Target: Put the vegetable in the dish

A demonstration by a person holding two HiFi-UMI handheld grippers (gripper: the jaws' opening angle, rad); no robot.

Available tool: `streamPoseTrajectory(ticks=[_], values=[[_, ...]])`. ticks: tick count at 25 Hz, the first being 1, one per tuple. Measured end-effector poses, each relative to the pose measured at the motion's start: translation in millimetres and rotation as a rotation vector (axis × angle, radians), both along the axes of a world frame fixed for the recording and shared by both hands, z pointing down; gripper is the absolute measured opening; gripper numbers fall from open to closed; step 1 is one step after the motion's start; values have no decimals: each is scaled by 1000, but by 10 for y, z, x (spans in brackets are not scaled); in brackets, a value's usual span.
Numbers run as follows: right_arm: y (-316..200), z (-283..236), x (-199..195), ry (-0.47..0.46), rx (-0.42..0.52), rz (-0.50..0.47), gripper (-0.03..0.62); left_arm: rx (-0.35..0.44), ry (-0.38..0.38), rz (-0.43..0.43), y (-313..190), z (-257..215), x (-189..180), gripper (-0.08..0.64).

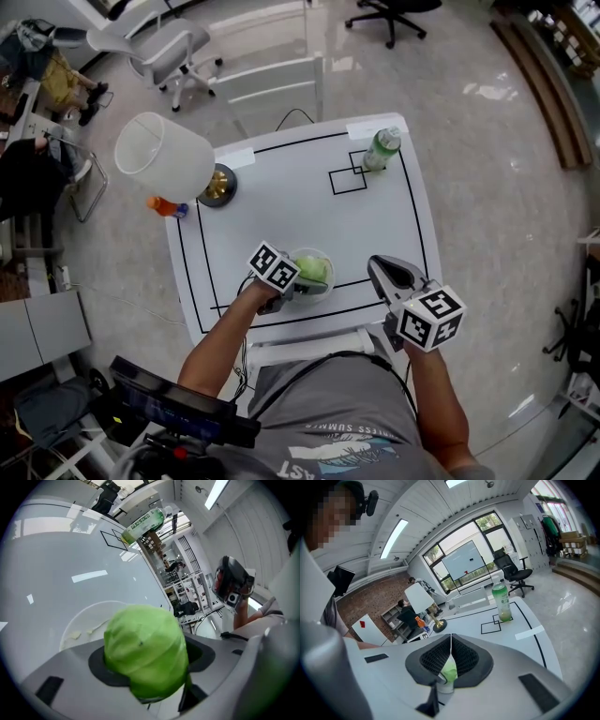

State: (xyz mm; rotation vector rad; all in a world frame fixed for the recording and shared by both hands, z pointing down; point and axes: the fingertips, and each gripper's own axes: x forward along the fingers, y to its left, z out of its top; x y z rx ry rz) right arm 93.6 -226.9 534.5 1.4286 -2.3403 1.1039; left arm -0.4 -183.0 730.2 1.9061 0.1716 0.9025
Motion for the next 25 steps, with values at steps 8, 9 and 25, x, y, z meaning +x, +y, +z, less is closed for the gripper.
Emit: streamPoseTrajectory(ticks=[8, 9, 25], values=[[79, -70, -7, -7, 3, 5, 8, 105, -31, -8, -126, -4, 5, 304], [93, -100, 14, -5, 4, 10, 8, 128, -34, 2, -137, -16, 20, 304], [256, -83, -67, -7, -1, 0, 8, 422, -41, -20, -405, -79, -199, 350]])
